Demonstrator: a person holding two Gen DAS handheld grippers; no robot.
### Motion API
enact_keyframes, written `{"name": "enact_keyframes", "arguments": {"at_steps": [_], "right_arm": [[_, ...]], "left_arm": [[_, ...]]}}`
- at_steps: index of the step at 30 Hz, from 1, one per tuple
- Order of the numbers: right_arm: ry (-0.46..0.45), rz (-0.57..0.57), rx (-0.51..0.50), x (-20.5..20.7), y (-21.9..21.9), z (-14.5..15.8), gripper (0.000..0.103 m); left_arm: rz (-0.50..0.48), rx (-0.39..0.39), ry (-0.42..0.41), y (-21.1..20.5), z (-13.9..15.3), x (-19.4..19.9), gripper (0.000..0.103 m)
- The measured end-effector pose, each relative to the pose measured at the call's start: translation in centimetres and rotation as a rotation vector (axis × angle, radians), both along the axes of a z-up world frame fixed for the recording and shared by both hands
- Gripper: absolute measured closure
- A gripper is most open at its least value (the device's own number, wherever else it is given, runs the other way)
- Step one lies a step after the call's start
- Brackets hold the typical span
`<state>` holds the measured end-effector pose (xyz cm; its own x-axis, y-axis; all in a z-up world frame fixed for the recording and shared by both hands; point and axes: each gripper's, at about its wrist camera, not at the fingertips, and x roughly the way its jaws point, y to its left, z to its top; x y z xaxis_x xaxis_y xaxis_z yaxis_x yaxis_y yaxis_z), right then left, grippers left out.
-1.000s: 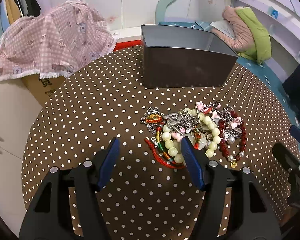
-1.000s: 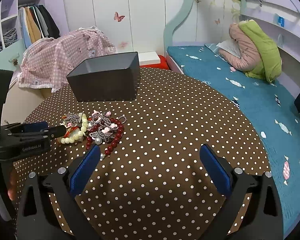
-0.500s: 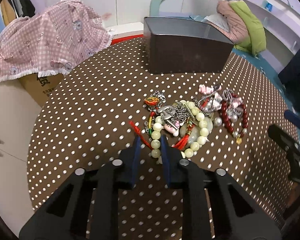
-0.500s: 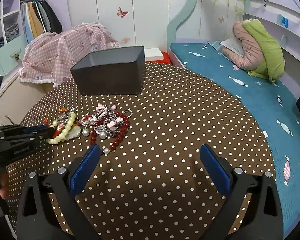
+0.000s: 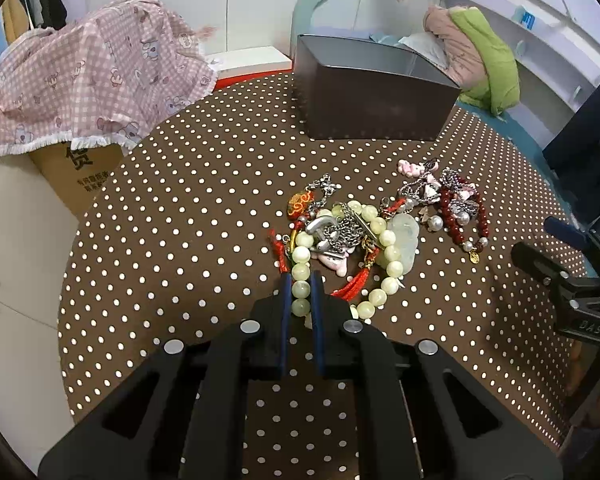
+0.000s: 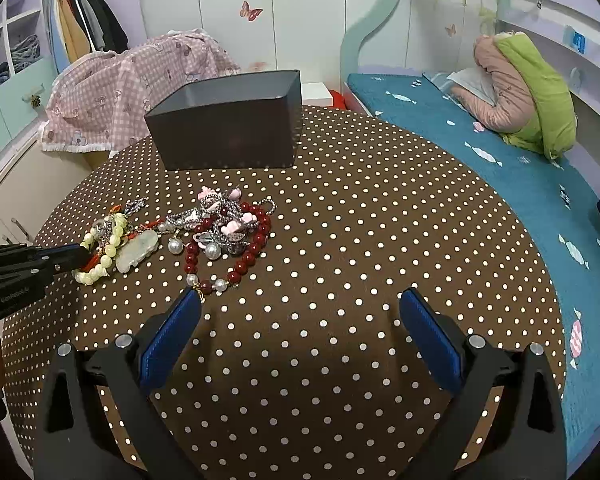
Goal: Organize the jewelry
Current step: 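Lift the cream bracelet with the left gripper while the right gripper grasps the red bead bracelet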
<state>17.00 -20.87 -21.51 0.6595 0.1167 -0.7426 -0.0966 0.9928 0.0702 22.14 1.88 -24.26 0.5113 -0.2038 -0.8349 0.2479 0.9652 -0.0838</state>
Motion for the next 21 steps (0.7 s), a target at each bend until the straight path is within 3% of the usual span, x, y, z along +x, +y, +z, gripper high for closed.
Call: {"name": "enact_keyframes", "arguments": {"at_steps": [12,21], "right_arm": [[0.009,0.005,0.001,0.2,0.2,-0.2,0.007],[0.022,0.016,0.041,1.5,0.0,-0.2,0.008]], "left_arm": [[0.014,-0.010,-0.035,-0.2,0.9,-0.8,0.094],[-0.089,-0.180,-0.158,0.1,6.3,-3.0,0.094]]}}
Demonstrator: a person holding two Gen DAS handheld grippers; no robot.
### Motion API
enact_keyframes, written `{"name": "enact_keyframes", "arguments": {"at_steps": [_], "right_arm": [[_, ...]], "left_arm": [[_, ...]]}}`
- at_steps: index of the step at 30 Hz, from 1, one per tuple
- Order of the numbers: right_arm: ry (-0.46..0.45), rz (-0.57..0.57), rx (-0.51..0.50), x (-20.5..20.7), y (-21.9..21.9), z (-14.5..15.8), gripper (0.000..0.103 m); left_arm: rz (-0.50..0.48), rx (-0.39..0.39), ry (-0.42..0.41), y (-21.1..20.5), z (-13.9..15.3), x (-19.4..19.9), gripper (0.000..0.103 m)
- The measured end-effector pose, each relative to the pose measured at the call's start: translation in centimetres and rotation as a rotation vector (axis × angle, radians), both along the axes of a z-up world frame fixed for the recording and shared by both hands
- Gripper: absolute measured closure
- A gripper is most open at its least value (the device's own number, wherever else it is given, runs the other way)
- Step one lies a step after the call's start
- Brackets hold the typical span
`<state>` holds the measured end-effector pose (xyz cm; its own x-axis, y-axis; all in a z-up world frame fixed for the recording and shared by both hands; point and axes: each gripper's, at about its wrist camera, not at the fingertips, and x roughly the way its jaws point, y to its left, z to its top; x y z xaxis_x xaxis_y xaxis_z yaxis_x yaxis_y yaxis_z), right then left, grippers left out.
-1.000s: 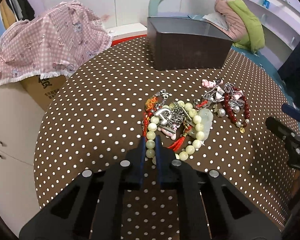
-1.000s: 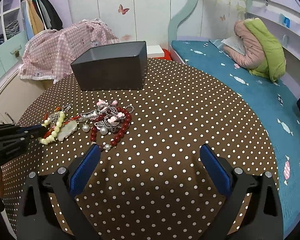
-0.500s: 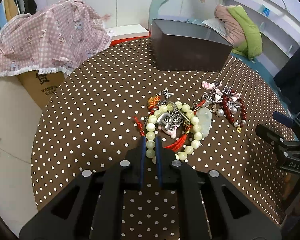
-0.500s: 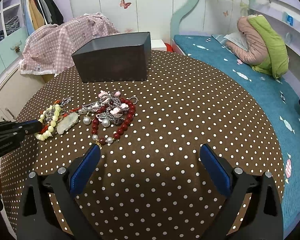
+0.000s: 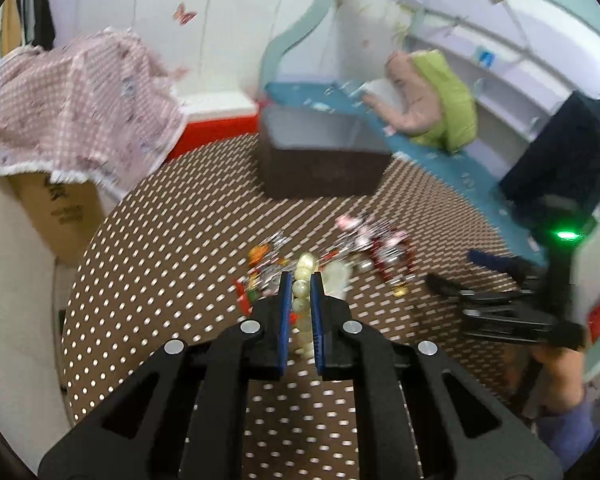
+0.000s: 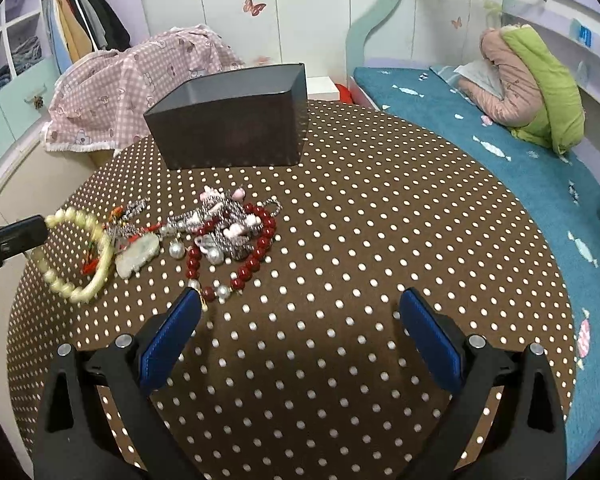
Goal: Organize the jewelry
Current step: 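Lift the cream bracelet with the left gripper while the right gripper grasps the red bead bracelet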
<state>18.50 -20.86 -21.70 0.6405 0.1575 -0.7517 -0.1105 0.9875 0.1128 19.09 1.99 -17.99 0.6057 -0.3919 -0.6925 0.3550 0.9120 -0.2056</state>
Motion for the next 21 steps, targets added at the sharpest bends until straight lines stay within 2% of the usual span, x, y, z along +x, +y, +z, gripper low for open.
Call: {"name": "enact_keyframes", "arguments": {"at_steps": [1,5,9,12,13,15,16,17,20,21], "right_arm": [[0.002,0.000,0.005,0.2,0.0,0.0,0.009],[0.030,0.004,0.018,1.4,0.5,-0.5,0.029],[0.040,0.001,-0.002,2.3,1.4,-0.7,0.035],[0.056,0.007,-0.075,2.7,2.3,-0.8,0.040],[0.057,0.006,-0.120,2.7,2.6,-0.8,0.046],[0.063,0.024,-0.134,2.6,2.9,-0.5,0.054],[0.070,0.030,-0.136,2.5,2.9,-0.4,0.062],[0.077,0.034,-0.138,2.5,2.7,-0.2,0.076],[0.088,0.056,-0.150,2.3,2.4,0.0,0.096],[0.093,0.060,-0.150,2.4,2.4,0.1,0.096]], "left_arm": [[-0.016,-0.023,-0.014,0.0,0.7,-0.3,0.094],[-0.053,-0.068,-0.053,-0.1,2.6,-0.9,0.094],[-0.062,-0.075,-0.066,-0.2,3.5,-1.0,0.094],[-0.062,-0.072,-0.063,0.0,3.4,-0.9,0.094],[-0.061,-0.075,-0.058,0.1,3.3,-0.9,0.094],[-0.056,-0.078,-0.047,0.3,3.1,-0.6,0.094],[-0.056,-0.080,-0.043,0.5,3.0,-0.5,0.094],[-0.058,-0.083,-0.038,0.7,2.7,-0.3,0.094],[-0.066,-0.084,-0.028,1.0,2.3,-0.2,0.093],[-0.070,-0.082,-0.026,0.9,2.2,-0.1,0.093]]}}
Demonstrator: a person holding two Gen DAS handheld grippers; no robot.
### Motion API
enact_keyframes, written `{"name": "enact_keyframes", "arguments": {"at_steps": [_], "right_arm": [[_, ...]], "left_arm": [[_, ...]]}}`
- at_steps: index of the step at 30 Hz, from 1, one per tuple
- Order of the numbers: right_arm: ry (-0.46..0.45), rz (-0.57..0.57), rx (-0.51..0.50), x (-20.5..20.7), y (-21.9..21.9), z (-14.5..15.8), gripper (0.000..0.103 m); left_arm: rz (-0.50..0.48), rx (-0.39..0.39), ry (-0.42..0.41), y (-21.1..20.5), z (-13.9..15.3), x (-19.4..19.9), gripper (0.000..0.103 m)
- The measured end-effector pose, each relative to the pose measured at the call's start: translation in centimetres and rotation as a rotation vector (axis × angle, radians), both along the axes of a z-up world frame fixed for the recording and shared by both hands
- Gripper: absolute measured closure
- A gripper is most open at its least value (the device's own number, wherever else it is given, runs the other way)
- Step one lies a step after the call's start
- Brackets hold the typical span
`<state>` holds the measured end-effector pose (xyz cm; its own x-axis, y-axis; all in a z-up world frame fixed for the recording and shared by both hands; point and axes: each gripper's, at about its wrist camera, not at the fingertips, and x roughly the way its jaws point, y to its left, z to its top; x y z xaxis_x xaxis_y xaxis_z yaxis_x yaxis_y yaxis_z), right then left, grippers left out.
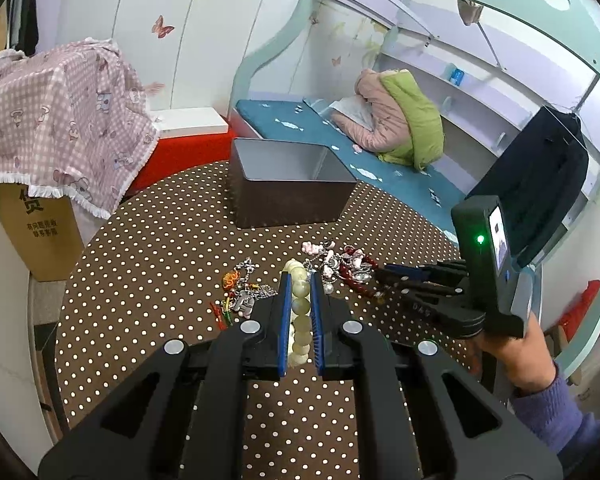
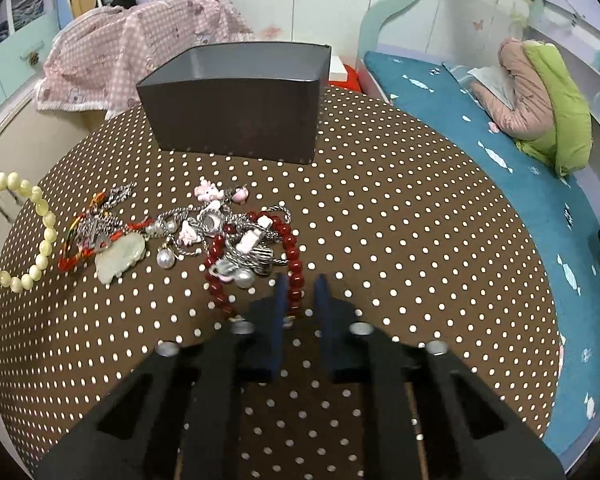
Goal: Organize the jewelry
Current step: 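Lift the cream bracelet with the left gripper while the right gripper grasps the red bead bracelet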
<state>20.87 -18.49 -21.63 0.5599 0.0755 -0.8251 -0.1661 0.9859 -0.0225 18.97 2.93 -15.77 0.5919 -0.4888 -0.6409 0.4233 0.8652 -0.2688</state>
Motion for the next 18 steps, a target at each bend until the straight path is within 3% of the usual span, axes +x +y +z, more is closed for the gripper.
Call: {"name": "enact_keyframes", "arguments": {"at_steps": [5,12,18], "right_arm": [[-0.012,0.016,0.045,-0.7,-0.8,0.6,0.097],[-0.128,0.056,0.070,-2.7,-0.1,5.5,0.097],[-0.178,0.085,0.082,-2.9,0.5,7.9,0.097]], "left_arm": [[-0.016,-0.023,0.023,0.1,-0.1,0.5,0.094],[-0.031,-0.019,0.015,-0.3,0.3,0.4,0.094],[-0.049,-0.029,0.024,-0.6,0.2,0.3,0.093]]}}
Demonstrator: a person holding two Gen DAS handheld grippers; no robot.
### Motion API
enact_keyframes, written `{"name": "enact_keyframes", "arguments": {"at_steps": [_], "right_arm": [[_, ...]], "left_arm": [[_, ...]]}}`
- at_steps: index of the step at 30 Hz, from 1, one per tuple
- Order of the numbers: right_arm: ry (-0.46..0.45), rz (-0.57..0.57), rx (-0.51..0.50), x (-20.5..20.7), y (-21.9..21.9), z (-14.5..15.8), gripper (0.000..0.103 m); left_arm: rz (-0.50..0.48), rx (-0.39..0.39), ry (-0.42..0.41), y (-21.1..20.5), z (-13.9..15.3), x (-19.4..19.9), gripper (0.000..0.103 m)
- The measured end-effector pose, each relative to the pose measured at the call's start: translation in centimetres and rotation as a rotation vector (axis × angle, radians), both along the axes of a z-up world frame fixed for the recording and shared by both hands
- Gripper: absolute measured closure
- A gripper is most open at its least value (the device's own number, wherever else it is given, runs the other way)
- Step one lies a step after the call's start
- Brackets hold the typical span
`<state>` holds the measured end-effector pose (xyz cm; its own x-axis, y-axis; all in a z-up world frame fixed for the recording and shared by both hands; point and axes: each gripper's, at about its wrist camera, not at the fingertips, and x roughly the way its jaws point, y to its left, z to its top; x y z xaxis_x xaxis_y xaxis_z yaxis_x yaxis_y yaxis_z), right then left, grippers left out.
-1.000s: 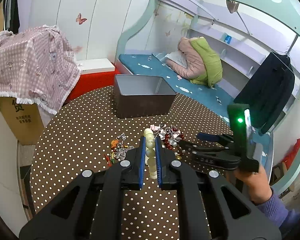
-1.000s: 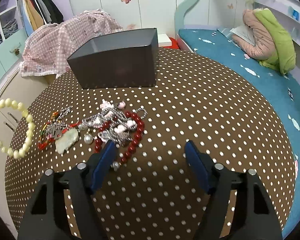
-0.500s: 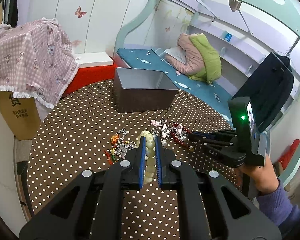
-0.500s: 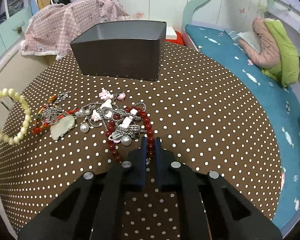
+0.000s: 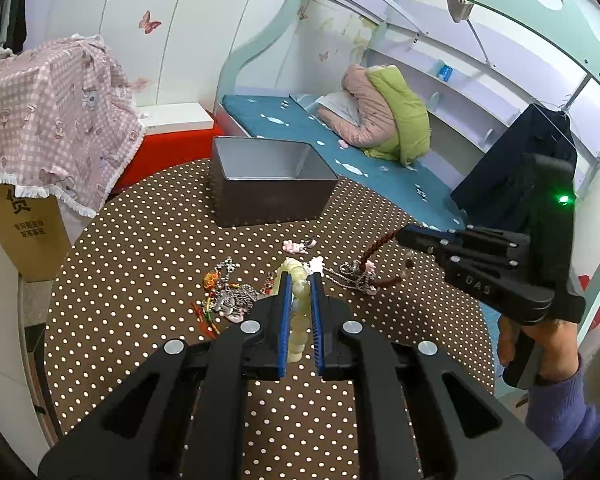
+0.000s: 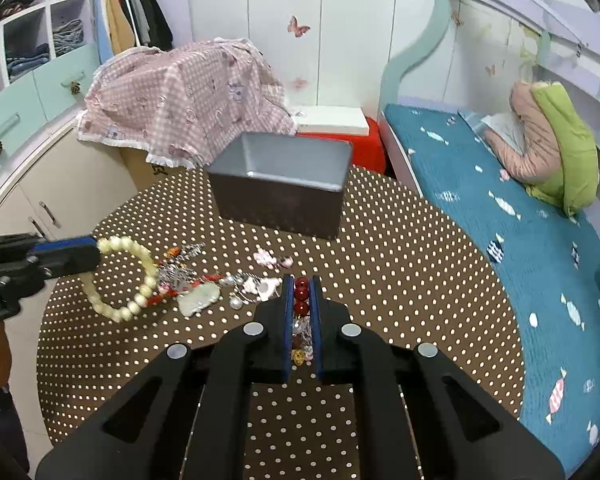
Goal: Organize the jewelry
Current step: 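Carry both bracelets over the tin box and open both grippers inside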
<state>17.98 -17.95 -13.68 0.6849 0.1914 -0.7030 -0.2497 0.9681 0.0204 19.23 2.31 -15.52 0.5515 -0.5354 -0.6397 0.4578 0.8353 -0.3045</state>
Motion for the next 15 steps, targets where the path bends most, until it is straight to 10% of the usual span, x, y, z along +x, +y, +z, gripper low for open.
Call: {"name": "enact_keyframes", "arguments": {"at_steps": [15], "right_arm": [[-0.118,0.044,0.020,1.2,1.8,5.1,0.096]], "left_arm": [[-0.090,-0.040,-0.053,-2.5,5.6,3.9,0.093]]}}
